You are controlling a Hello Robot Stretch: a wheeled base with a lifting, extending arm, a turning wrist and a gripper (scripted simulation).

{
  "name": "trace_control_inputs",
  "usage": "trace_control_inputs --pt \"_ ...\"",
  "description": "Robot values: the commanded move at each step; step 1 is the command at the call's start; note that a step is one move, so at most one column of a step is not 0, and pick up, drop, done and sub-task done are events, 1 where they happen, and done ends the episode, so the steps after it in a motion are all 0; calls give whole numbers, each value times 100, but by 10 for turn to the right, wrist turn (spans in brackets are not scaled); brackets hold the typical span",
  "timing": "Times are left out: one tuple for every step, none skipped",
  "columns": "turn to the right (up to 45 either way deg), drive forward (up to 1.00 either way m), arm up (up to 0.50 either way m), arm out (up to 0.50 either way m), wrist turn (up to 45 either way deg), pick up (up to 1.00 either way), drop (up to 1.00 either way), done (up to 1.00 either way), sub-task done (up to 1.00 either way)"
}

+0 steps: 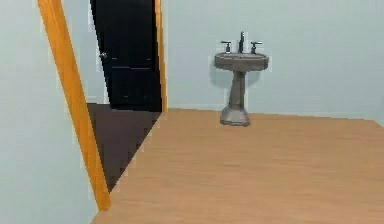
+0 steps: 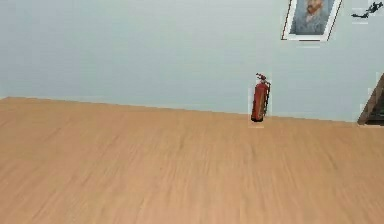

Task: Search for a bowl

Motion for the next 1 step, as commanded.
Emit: trace_control_inputs --pt "0 100 0 0 0 0 0 0 0"
